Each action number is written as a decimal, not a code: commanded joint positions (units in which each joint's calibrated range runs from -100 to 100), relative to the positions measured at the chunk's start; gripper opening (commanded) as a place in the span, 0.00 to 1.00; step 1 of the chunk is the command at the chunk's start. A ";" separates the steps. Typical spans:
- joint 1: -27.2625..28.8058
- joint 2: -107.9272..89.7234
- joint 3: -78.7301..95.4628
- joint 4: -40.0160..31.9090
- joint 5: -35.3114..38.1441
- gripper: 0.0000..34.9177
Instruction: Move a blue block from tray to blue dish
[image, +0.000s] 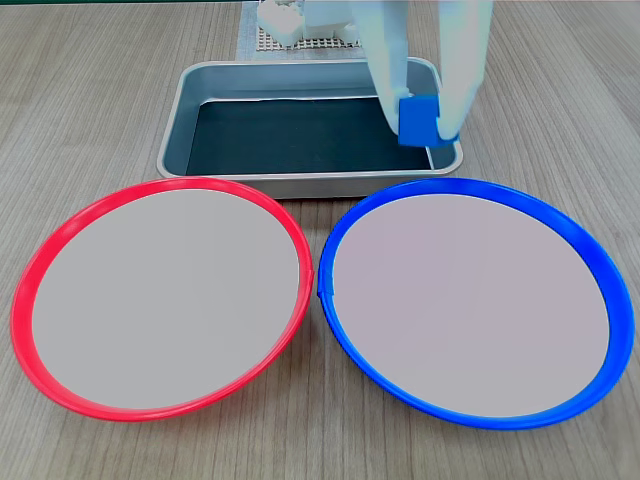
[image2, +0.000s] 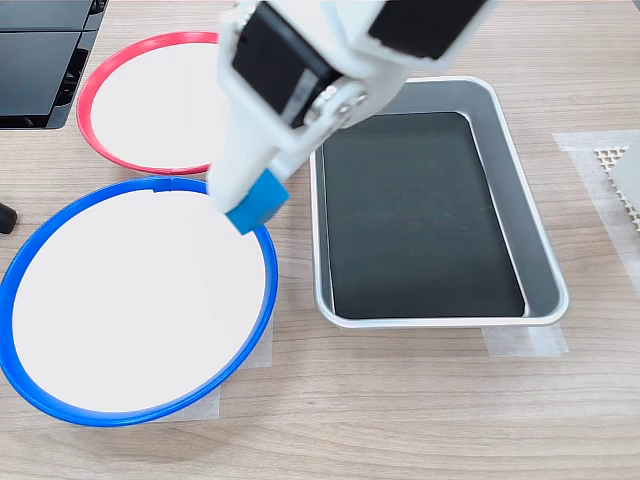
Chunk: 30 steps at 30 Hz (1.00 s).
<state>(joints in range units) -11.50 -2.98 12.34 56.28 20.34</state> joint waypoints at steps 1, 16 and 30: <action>1.39 1.83 -0.01 -18.35 -8.45 0.00; 0.16 11.47 5.64 -37.83 -34.29 0.01; -2.57 5.24 13.56 -37.83 -34.53 0.64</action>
<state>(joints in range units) -14.51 7.08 24.59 20.39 -14.58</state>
